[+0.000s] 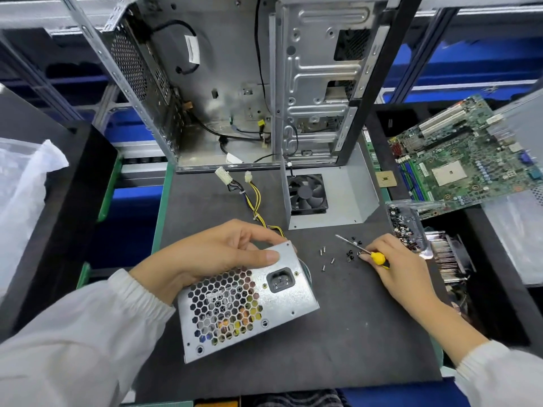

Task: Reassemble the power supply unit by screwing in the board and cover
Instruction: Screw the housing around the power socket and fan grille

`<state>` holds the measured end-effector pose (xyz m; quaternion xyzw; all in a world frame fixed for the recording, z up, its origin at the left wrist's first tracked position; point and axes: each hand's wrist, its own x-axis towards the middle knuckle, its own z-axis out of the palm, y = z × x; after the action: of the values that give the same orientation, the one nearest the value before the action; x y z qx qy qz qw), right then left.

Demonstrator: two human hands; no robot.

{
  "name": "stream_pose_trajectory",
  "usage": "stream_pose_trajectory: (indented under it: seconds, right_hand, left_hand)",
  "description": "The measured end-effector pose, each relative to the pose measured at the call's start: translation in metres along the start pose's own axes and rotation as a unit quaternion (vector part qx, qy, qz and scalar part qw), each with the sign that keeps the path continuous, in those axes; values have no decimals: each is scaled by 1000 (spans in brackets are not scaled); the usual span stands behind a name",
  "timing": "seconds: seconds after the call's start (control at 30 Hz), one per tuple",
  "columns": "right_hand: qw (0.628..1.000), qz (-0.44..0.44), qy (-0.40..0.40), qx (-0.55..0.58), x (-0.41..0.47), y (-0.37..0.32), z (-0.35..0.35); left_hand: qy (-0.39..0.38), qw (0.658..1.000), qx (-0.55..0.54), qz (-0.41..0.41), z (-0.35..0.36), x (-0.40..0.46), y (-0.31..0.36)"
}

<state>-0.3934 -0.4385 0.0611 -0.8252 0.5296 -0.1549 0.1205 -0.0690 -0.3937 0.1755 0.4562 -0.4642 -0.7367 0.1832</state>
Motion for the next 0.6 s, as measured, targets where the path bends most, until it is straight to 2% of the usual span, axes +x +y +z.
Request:
stream_pose_trajectory:
  seconds: [0.1, 0.2, 0.3, 0.4, 0.47, 0.6]
  right_hand:
    - [999, 31, -12, 15, 0, -8, -5]
    - [985, 103, -8, 139, 4, -29, -26]
    - [939, 106, -12, 327, 9, -75, -63]
    - [886, 32, -109, 450, 16, -123, -90]
    - [891, -16, -146, 429, 21, -140, -92]
    - [952, -180, -91, 232, 22, -145, -79]
  left_hand:
    - [-6, 1000, -7, 3, 0, 0, 1]
    - [-4, 1000, -8, 7, 0, 0, 0]
    - [-8, 1000, -12, 4, 0, 0, -1]
    - [-11, 1000, -10, 0, 0, 0, -1]
    - [-2, 1000, 8, 0, 0, 0, 0]
    - [26, 999, 32, 4, 1, 2, -2]
